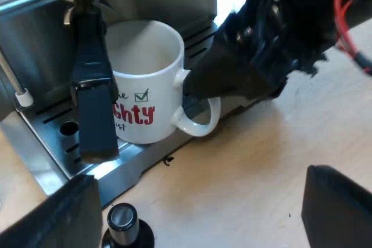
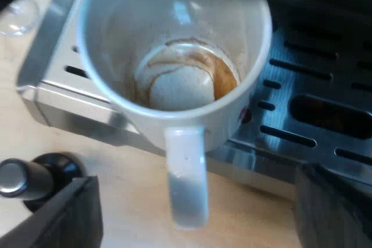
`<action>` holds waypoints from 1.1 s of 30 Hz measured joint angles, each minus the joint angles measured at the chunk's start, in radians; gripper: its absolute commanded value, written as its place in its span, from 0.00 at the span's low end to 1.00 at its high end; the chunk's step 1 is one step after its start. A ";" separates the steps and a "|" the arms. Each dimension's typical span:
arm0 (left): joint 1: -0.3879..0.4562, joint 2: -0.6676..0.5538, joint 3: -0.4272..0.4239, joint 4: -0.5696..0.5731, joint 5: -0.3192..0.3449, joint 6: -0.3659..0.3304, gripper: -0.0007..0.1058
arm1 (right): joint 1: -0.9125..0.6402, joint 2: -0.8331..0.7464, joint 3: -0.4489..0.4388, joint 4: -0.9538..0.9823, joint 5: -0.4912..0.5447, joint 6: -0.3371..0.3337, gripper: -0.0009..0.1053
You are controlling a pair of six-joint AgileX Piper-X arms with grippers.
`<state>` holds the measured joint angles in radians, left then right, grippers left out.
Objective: Place mug into machine
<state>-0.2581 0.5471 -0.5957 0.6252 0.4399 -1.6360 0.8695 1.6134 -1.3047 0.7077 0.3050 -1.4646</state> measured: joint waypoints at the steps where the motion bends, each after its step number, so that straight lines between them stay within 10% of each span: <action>1: 0.000 0.000 0.000 0.000 0.000 0.000 0.68 | 0.008 -0.010 0.001 0.009 0.004 0.008 0.65; 33: 0.000 0.000 0.000 0.000 0.000 0.000 0.68 | 0.102 -0.281 0.165 0.019 0.153 0.038 0.65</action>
<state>-0.2581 0.5471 -0.5957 0.6252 0.4398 -1.6360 0.9717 1.3328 -1.1395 0.7263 0.4580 -1.4262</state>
